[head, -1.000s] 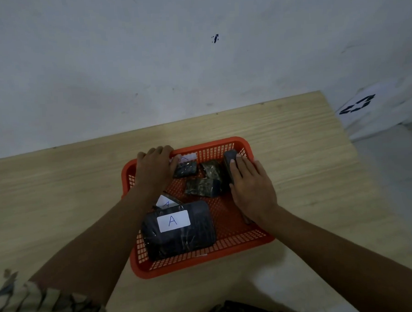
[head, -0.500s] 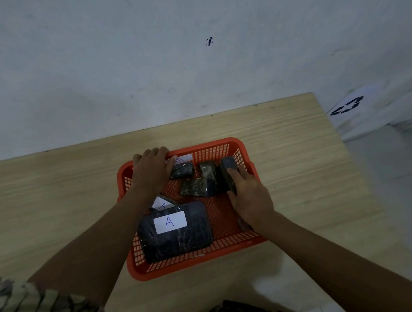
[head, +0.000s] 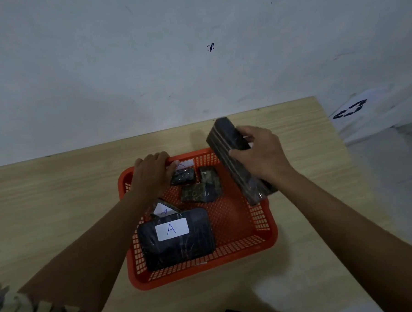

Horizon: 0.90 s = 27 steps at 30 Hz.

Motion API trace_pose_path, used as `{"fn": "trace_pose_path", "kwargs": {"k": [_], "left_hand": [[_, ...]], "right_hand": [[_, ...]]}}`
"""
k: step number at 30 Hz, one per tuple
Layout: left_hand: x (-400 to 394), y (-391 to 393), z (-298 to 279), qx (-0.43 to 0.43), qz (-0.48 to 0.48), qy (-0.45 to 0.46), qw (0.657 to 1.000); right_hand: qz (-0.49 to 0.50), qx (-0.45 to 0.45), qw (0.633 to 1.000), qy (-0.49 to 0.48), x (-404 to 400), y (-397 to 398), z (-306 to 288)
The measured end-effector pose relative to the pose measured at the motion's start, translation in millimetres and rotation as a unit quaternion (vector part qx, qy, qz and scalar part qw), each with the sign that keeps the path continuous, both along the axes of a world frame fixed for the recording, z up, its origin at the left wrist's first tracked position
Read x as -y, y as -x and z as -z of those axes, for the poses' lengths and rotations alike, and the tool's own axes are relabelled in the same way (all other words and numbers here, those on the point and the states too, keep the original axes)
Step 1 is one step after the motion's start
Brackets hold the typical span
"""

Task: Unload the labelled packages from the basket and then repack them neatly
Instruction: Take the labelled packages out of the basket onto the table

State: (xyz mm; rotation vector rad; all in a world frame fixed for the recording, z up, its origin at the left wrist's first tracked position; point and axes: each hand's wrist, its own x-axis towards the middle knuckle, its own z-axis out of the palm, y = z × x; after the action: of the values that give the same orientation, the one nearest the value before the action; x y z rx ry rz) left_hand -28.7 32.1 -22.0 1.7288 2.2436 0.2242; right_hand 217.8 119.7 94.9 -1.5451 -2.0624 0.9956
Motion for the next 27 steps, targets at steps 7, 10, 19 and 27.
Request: {"fn": "trace_pose_path", "kwargs": {"k": [7, 10, 19, 27], "left_hand": [[-0.9, 3.6, 0.4, -0.001, 0.005, 0.007, 1.000], [-0.9, 4.2, 0.7, -0.002, 0.009, 0.011, 1.000], [2.7, 4.2, 3.3, 0.002, 0.009, 0.014, 1.000], [2.8, 3.4, 4.6, -0.010, 0.005, 0.008, 1.000]], "right_hand": [[-0.057, 0.013, 0.980, -0.190, -55.2, 12.6, 17.5], [-0.063, 0.044, 0.968, -0.237, -73.1, 6.0, 50.2], [-0.054, 0.136, 0.980, -0.135, -85.5, -41.0, 121.0], [-0.067, 0.110, 0.989, -0.074, -61.8, -62.0, 143.8]]}}
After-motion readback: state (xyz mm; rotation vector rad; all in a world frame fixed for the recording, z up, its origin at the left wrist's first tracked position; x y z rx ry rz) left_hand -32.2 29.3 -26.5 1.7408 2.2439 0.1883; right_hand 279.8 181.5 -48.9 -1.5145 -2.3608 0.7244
